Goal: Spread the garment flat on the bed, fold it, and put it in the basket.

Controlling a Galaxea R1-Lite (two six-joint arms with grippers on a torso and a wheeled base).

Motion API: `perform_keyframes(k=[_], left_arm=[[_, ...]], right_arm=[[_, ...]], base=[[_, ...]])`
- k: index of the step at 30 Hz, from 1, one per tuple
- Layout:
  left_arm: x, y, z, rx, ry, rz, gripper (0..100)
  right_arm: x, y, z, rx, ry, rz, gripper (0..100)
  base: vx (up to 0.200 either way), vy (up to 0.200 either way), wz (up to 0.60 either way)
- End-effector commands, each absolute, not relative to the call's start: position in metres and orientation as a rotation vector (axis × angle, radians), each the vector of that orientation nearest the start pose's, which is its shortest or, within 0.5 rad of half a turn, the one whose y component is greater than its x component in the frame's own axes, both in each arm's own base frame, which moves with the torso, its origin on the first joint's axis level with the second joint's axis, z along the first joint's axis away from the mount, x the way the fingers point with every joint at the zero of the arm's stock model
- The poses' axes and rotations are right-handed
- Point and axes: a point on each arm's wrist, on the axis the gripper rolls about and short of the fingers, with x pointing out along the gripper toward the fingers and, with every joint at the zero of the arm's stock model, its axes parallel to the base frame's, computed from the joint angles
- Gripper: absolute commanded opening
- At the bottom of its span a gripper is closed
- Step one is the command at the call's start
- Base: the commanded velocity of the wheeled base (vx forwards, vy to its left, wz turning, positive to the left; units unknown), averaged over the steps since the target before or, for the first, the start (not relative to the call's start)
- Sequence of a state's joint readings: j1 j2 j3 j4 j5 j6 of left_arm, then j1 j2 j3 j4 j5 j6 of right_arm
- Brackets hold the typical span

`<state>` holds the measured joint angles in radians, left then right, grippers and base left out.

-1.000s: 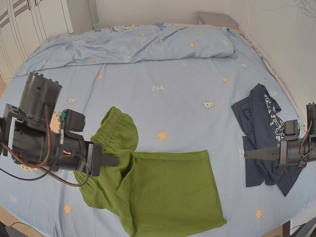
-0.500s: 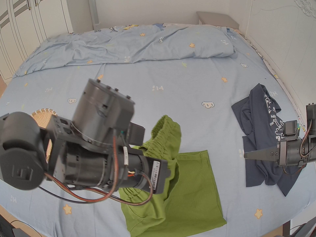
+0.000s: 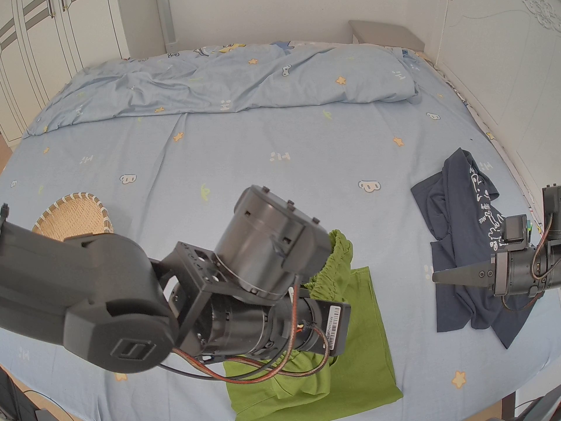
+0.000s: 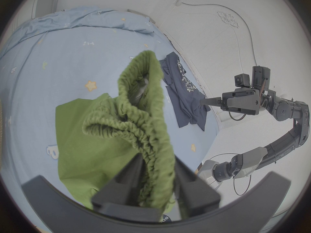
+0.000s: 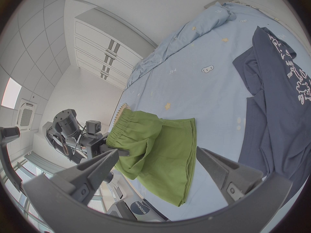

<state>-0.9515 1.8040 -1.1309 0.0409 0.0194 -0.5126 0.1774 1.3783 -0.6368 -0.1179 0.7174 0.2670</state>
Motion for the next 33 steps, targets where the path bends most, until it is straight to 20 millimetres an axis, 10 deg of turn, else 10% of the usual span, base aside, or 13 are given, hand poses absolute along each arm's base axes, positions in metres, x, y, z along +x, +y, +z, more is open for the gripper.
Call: perform_keyframes(k=[1, 16, 23, 27, 33], left_arm=[[0.190, -0.278, 0.165, -0.098, 0.875, -0.702, 100], [0.193, -0.290, 0.174, -0.373, 0.813, -0.710, 100], [0.234, -0.198, 0.183, -0.563, 0.846, -0.580, 100], [0.239, -0.127, 0.147, -0.629, 0.936, -0.524, 100], [0.244, -0.092, 0.100, -0.553, 0.919, -0.566, 100]], right_arm=[[0.195, 0.050, 0.175, 0.413, 0.736, 0.781, 100], [0.191, 0.057, 0.173, 0.404, 0.757, 0.815, 100], [0.184, 0.082, 0.174, 0.360, 0.789, 0.933, 100], [0.190, 0.111, 0.164, 0.324, 0.873, 1.024, 100], [0.203, 0.145, 0.133, 0.269, 1.016, 1.065, 100]], base=[[0.000, 0.000, 0.00], [0.000, 0.000, 0.00], [0.000, 0.000, 0.00], [0.000, 0.000, 0.00], [0.000, 0.000, 0.00]])
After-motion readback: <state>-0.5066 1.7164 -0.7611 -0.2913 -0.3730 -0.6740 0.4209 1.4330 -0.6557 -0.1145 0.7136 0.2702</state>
